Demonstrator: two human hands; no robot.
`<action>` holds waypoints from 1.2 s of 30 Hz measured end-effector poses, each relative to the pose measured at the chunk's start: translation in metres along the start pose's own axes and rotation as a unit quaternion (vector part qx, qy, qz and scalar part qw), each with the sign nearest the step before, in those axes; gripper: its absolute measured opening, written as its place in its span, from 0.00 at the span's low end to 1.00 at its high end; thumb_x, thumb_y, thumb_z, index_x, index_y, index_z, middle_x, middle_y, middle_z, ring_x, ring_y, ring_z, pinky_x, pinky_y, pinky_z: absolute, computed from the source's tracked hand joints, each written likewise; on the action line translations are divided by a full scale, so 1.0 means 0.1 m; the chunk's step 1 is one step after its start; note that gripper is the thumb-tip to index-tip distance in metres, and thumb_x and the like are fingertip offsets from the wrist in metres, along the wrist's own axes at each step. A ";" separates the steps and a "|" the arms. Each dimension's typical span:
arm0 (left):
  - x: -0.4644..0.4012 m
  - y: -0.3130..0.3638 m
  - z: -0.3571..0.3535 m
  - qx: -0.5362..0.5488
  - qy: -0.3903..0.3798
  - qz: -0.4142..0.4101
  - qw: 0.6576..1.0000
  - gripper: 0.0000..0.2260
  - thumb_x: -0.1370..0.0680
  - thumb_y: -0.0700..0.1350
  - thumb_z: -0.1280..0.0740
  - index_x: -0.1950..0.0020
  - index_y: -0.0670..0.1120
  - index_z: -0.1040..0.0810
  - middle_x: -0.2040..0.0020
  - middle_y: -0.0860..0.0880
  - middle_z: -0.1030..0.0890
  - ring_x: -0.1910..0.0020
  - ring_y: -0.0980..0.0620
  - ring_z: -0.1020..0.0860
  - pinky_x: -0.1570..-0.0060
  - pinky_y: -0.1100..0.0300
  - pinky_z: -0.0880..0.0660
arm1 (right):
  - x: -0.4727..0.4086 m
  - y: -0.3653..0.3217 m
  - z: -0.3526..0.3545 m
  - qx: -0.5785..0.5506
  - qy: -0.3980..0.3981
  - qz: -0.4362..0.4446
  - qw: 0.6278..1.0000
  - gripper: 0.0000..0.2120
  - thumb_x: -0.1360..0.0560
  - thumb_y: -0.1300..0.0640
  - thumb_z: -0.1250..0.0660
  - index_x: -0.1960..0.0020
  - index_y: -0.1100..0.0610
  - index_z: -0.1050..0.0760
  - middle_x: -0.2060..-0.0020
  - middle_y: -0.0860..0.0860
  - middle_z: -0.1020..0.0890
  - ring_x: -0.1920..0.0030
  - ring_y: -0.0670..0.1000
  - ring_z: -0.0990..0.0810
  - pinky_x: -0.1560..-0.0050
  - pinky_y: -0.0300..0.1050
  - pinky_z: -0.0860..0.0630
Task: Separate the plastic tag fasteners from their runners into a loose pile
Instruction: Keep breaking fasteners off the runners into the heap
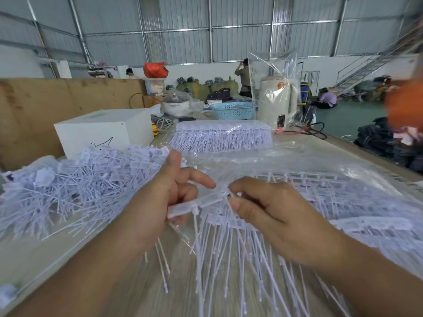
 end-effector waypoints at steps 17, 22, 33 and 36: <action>0.08 0.26 0.58 -0.102 0.190 -0.016 0.976 0.12 0.46 0.39 0.21 0.71 0.48 0.21 0.74 0.48 0.24 0.78 0.54 0.28 0.72 0.63 0.30 | 0.05 0.17 -0.18 0.102 -0.139 -0.071 0.982 0.11 0.30 0.29 0.38 0.57 0.33 0.36 0.64 0.39 0.26 0.63 0.40 0.25 0.62 0.37 0.27; 0.26 0.31 1.07 0.037 0.363 -0.061 0.929 0.17 0.30 0.27 0.32 0.68 0.48 0.30 0.78 0.53 0.27 0.81 0.59 0.28 0.74 0.64 0.29 | 0.09 0.37 -0.20 0.168 -0.172 -0.124 0.963 0.17 0.22 0.37 0.41 0.60 0.48 0.36 0.66 0.46 0.30 0.66 0.45 0.29 0.61 0.47 0.29; 0.21 0.34 -0.40 -0.497 0.072 -0.217 0.837 0.10 0.24 0.44 0.39 0.46 0.54 0.23 0.53 0.57 0.21 0.53 0.56 0.24 0.52 0.58 0.28 | 0.01 0.29 -0.06 0.139 -0.048 -0.095 0.985 0.19 0.20 0.44 0.43 0.66 0.51 0.35 0.74 0.47 0.32 0.73 0.46 0.32 0.67 0.45 0.34; 0.19 0.21 -0.63 -0.588 0.000 -0.213 0.780 0.12 0.24 0.46 0.41 0.42 0.52 0.26 0.51 0.55 0.24 0.51 0.53 0.27 0.46 0.52 0.31 | 0.00 0.20 -0.11 0.124 -0.046 -0.066 0.989 0.16 0.19 0.47 0.41 0.65 0.46 0.35 0.74 0.44 0.31 0.72 0.45 0.31 0.67 0.42 0.35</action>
Point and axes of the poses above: each hand's wrist, its own x-axis away from the middle knuckle, its own z-axis out of the back of the hand, y = z × x, the point moved 10 cm from there along -x, towards the middle knuckle
